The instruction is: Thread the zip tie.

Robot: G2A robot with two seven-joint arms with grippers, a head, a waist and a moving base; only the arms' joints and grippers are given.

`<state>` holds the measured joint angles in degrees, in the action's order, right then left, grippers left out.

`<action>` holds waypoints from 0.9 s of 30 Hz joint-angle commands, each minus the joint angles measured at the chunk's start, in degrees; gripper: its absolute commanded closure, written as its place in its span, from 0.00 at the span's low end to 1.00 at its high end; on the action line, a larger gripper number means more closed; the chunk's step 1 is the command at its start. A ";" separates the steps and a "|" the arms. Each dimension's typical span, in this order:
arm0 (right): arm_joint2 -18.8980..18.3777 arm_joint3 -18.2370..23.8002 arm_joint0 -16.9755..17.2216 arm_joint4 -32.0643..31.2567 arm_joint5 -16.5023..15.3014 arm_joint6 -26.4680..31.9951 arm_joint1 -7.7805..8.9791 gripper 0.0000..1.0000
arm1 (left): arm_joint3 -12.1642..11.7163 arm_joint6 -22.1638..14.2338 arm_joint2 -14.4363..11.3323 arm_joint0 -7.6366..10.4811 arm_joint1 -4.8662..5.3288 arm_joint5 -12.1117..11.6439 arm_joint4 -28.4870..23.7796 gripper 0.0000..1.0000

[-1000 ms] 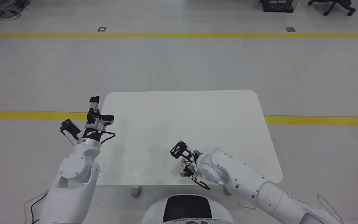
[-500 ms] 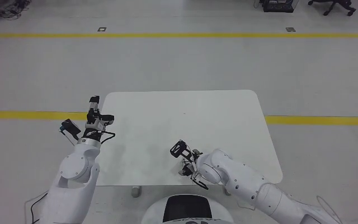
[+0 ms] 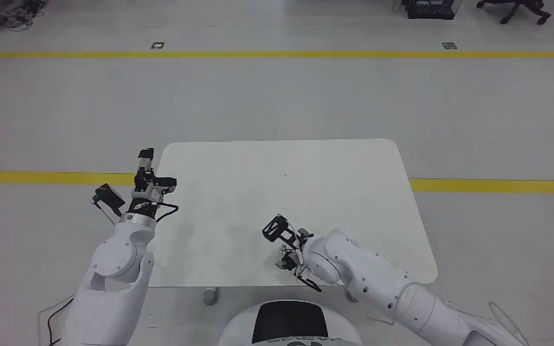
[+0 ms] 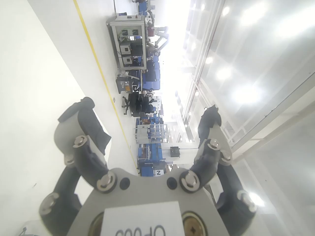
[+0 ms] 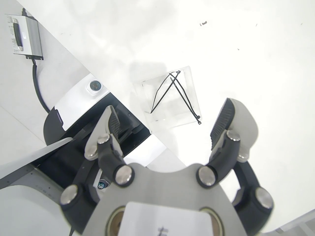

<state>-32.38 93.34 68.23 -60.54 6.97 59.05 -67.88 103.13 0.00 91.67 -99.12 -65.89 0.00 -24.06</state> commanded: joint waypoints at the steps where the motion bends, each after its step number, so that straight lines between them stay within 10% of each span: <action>1: -0.07 -0.02 0.20 -0.19 0.67 0.32 -0.13 0.00 | 0.00 0.00 0.00 0.00 0.00 0.00 0.00 0.00; 6: -0.19 -0.84 -0.05 -0.11 1.11 2.01 -0.65 0.00 | 0.00 0.00 0.00 0.00 0.00 0.00 0.00 0.00; 11: 0.00 -2.12 -0.51 -0.19 1.34 2.06 -1.33 0.53 | 0.00 0.00 0.00 0.00 0.00 0.00 0.00 0.00; 27: 1.30 -7.73 -2.75 0.53 0.29 1.44 -4.00 0.68 | 0.00 0.00 0.00 0.00 0.00 0.00 0.00 0.00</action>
<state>-31.18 86.00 65.62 -60.14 7.32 60.49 -71.71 103.13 0.00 91.67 -99.12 -65.89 0.00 -24.06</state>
